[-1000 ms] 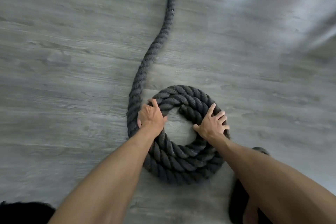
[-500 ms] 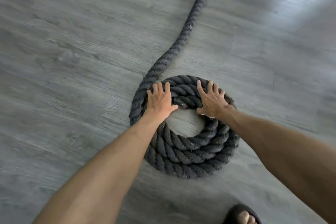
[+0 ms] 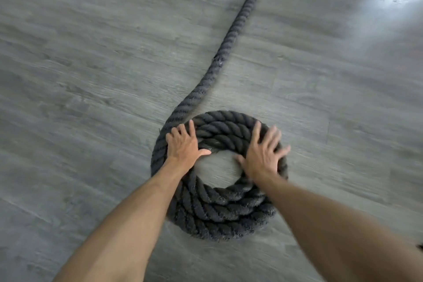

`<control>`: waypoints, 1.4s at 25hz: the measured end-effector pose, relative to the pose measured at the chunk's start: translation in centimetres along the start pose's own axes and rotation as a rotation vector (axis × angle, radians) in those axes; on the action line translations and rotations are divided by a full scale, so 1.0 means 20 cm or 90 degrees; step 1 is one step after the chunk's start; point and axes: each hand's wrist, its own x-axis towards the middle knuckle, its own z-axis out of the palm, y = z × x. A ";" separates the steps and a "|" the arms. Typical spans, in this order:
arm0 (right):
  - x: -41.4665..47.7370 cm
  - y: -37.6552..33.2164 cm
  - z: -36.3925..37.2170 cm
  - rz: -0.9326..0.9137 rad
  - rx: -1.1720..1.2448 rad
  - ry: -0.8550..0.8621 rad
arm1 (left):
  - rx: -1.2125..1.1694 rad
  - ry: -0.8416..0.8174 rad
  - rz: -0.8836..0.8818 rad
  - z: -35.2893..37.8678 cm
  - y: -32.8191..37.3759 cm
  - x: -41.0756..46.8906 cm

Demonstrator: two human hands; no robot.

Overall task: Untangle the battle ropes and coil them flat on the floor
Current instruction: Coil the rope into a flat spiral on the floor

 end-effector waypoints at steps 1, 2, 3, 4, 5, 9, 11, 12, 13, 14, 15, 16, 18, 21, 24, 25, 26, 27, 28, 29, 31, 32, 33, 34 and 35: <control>-0.08 0.02 0.03 0.103 0.063 -0.036 | 0.000 -0.015 -0.009 -0.03 0.02 0.00; -0.13 0.02 0.05 0.169 0.113 -0.071 | -0.004 -0.044 -0.013 -0.06 0.04 0.01; -0.15 0.03 0.05 0.203 0.143 -0.096 | -0.017 -0.092 -0.024 -0.11 0.08 0.02; -0.15 0.02 0.03 0.213 0.154 -0.113 | -0.038 -0.145 -0.049 -0.16 0.10 0.04; -0.12 0.00 0.02 0.214 0.158 -0.125 | -0.053 -0.191 -0.072 -0.20 0.12 0.07; 0.01 0.04 -0.04 0.155 0.115 -0.148 | -0.050 -0.157 0.065 -0.33 0.23 0.31; 0.15 0.10 -0.09 0.098 0.081 -0.141 | -0.058 -0.119 0.179 -0.37 0.30 0.46; 0.23 0.14 -0.12 0.067 0.068 -0.138 | -0.070 -0.116 0.216 -0.38 0.34 0.54; 0.34 0.18 -0.16 0.035 0.051 -0.137 | -0.071 -0.106 0.247 -0.39 0.40 0.63; 0.44 0.21 -0.20 0.003 0.030 -0.139 | -0.063 -0.087 0.269 -0.40 0.44 0.70; 0.54 0.24 -0.24 -0.025 0.010 -0.145 | -0.057 -0.067 0.286 -0.40 0.48 0.76; 0.64 0.27 -0.27 -0.051 -0.008 -0.149 | -0.055 -0.046 0.296 -0.40 0.52 0.82; 0.82 0.29 -0.35 -0.086 -0.029 -0.142 | -0.050 -0.016 0.312 -0.43 0.55 0.95; 1.02 0.26 -0.42 -0.092 -0.069 -0.115 | -0.058 -0.016 0.369 -0.50 0.59 1.15; 1.18 0.18 -0.48 -0.071 -0.103 -0.065 | -0.030 -0.008 0.367 -0.55 0.62 1.32; 1.22 0.16 -0.51 -0.063 -0.105 -0.052 | -0.023 -0.013 0.347 -0.57 0.62 1.36; 1.26 0.12 -0.54 -0.043 -0.100 -0.044 | -0.020 -0.020 0.328 -0.60 0.61 1.41; 1.29 0.07 -0.57 0.003 -0.086 -0.040 | -0.025 -0.031 0.307 -0.61 0.59 1.45; 1.33 0.01 -0.61 0.080 -0.054 -0.043 | -0.040 -0.052 0.286 -0.64 0.55 1.51; 1.34 -0.05 -0.65 0.185 -0.008 -0.057 | -0.057 -0.077 0.267 -0.66 0.50 1.56; 1.34 -0.14 -0.67 0.392 0.076 -0.086 | -0.074 -0.100 0.223 -0.68 0.40 1.66; 1.33 -0.15 -0.67 0.464 0.093 -0.107 | -0.086 -0.114 0.207 -0.71 0.37 1.72; 1.33 -0.14 -0.67 0.512 0.110 -0.129 | -0.106 -0.138 0.183 -0.73 0.34 1.77; 1.34 -0.14 -0.67 0.536 0.136 -0.153 | -0.113 -0.155 0.157 -0.74 0.29 1.82; 1.36 -0.13 -0.66 0.546 0.171 -0.162 | -0.115 -0.156 0.136 -0.76 0.26 1.86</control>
